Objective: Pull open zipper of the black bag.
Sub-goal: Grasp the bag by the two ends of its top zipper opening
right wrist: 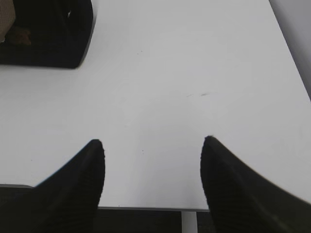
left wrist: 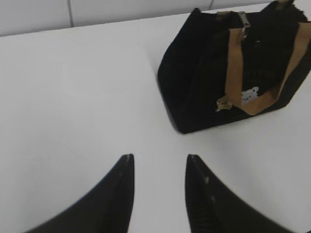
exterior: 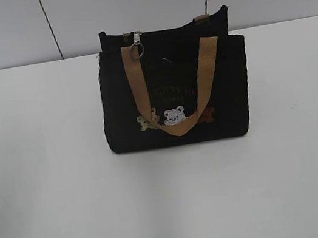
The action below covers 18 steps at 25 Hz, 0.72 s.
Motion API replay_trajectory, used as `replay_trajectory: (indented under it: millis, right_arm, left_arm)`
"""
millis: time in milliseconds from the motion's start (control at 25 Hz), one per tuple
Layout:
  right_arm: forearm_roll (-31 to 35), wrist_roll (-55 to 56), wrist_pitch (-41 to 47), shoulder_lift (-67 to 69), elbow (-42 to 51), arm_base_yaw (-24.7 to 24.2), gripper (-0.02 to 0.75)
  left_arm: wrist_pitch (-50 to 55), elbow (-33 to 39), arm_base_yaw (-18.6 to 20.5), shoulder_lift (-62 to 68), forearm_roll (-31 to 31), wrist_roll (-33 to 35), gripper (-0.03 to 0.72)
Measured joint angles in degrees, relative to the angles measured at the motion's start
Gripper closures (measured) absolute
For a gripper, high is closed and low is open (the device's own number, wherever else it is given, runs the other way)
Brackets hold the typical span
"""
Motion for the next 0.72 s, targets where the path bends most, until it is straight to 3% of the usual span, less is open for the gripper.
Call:
replay_trajectory:
  millis: [280, 440, 720]
  right_arm:
    - [0.02, 0.00, 0.00, 0.00, 0.00, 0.00, 0.267]
    - [0.02, 0.00, 0.00, 0.00, 0.00, 0.00, 0.267]
    - [0.02, 0.00, 0.00, 0.00, 0.00, 0.00, 0.267]
  left_arm:
    - [-0.68, -0.05, -0.05, 17.14, -24.43, 36.46, 0.409]
    - [0.98, -0.05, -0.11, 25.30, -36.41, 53.46, 0.351]
    - [7.08, -0.18, -0.18, 37.82, -49.34, 73.55, 0.245]
